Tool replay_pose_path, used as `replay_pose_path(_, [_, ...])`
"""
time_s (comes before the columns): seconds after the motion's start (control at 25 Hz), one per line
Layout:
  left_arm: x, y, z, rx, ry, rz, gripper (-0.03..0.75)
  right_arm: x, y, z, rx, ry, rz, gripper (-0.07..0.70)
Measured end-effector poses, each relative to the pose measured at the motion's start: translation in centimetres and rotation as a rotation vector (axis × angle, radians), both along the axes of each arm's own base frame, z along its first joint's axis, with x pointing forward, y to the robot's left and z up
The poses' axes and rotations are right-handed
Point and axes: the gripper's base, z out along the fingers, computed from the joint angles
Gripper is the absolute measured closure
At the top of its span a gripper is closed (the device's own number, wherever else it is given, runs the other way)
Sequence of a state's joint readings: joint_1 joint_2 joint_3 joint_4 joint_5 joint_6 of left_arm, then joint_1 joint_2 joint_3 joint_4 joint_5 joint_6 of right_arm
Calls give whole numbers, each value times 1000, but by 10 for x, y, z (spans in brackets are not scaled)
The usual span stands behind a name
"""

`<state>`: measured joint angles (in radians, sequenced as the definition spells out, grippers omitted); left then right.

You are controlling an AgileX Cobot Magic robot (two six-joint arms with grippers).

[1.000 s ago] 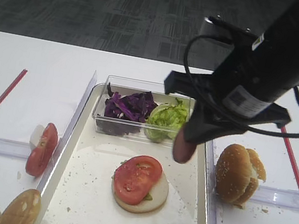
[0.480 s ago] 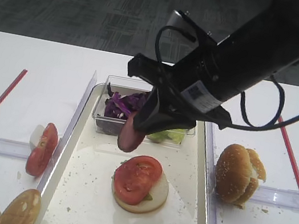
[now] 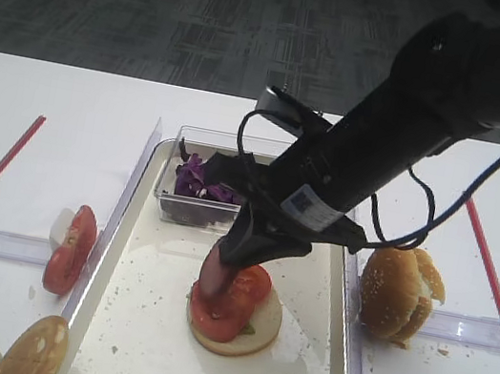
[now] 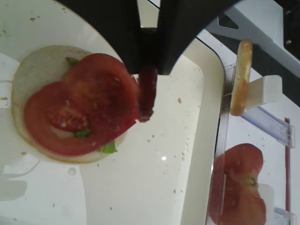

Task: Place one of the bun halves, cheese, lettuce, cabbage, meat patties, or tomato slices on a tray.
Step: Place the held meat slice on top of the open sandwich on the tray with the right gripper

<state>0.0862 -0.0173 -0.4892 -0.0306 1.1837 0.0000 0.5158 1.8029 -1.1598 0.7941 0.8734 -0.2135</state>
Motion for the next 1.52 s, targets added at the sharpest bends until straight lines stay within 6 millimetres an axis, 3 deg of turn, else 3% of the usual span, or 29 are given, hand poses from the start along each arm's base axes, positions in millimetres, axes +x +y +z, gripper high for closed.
replay_pose_path(0.72, [0, 0, 0, 0, 0, 0, 278, 5, 1, -18, -43, 15, 12, 501])
replay_pose_path(0.8, [0, 0, 0, 0, 0, 0, 278, 5, 0, -20, -57, 12, 21, 442])
replay_pose_path(1.0, [0, 0, 0, 0, 0, 0, 278, 5, -3, -22, -95, 8, 38, 101])
replay_pose_path(1.08, [0, 0, 0, 0, 0, 0, 278, 4, -5, -22, -111, 12, 38, 9])
replay_pose_path(1.24, [0, 0, 0, 0, 0, 0, 278, 4, -6, -23, -127, 20, 41, -42])
replay_pose_path(1.52, [0, 0, 0, 0, 0, 0, 278, 2, -6, -23, -131, 37, 39, -47])
